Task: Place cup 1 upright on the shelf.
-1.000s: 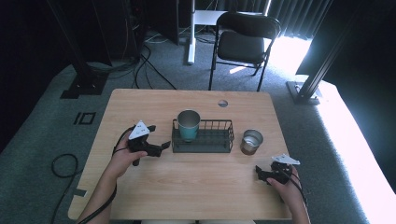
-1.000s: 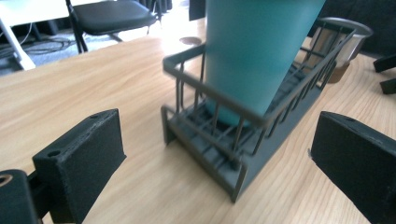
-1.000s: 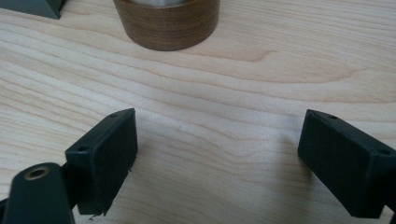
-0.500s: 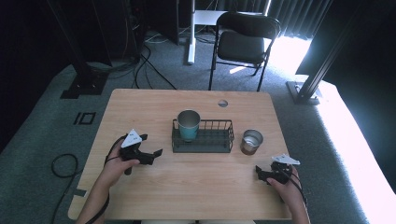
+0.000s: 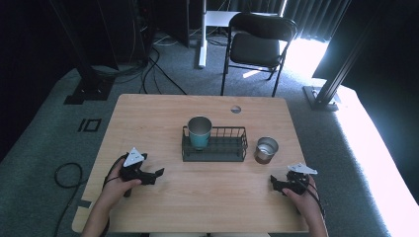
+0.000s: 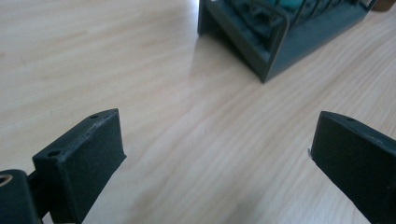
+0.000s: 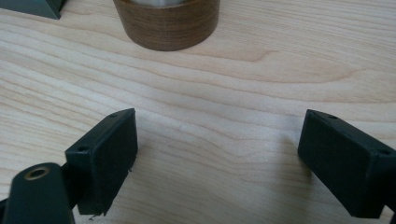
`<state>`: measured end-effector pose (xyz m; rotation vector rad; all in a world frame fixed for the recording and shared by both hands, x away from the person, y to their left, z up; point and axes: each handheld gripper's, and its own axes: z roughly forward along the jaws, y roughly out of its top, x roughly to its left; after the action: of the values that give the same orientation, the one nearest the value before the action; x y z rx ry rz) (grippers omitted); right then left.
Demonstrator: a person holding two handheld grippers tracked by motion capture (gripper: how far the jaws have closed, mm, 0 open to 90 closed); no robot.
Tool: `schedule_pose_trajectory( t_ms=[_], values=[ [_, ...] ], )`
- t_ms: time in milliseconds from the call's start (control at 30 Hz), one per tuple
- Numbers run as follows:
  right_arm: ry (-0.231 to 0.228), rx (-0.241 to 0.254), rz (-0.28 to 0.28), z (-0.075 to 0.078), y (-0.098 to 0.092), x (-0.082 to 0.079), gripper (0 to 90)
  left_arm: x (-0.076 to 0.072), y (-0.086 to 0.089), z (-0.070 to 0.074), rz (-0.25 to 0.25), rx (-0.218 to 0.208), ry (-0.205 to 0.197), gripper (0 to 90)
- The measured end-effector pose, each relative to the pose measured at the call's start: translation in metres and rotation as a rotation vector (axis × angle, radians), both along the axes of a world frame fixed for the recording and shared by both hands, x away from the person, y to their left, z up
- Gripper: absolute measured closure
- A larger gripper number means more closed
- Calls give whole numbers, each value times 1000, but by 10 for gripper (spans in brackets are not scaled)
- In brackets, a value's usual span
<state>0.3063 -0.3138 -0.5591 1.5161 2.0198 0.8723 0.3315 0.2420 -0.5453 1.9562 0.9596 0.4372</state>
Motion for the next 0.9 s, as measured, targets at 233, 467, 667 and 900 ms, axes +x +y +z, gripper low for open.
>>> schedule_pose_trajectory(
  t_ms=[233,467,667,900],
  values=[
    [0,0,0,0,0,0,116,-8,12,-7,49,29,28,33],
    [-1,-1,0,0,0,0,116,-15,30,-7,138,70,72,33],
    [0,-1,0,0,0,0,116,-20,46,-4,246,103,98,32],
    [0,0,0,0,0,0,116,-24,58,-8,285,163,148,32]
  ],
)
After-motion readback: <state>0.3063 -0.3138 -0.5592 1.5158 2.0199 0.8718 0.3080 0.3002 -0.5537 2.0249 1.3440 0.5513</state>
